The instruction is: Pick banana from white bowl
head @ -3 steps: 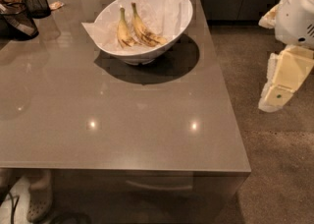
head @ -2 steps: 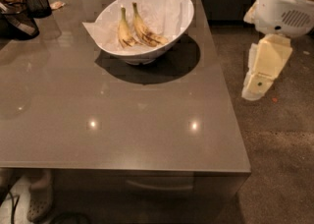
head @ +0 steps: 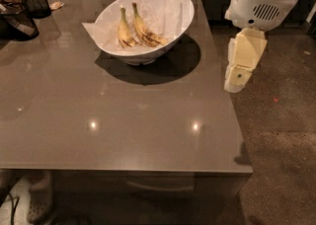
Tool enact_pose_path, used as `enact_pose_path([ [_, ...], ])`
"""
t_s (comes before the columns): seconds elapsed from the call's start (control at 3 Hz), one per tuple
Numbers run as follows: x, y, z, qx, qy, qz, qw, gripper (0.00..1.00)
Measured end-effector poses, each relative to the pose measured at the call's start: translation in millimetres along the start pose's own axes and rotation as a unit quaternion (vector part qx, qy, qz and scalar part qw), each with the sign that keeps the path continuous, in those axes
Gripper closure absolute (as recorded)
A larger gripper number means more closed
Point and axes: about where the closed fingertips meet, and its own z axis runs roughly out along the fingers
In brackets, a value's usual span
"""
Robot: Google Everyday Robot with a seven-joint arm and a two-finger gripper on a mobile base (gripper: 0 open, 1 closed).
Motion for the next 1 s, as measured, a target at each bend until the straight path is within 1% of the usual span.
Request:
enact_pose_path([
  [0.33, -17, -7, 3, -0.009, -0.026, -0.017, 0.9995, 0.0],
  [0.67, -49, -29, 10, -0.018, -0.029, -0.029, 0.999, 0.0],
  [1.0, -93, -56, 26, -0.016, -0.011, -0.048, 0.9987, 0.0],
])
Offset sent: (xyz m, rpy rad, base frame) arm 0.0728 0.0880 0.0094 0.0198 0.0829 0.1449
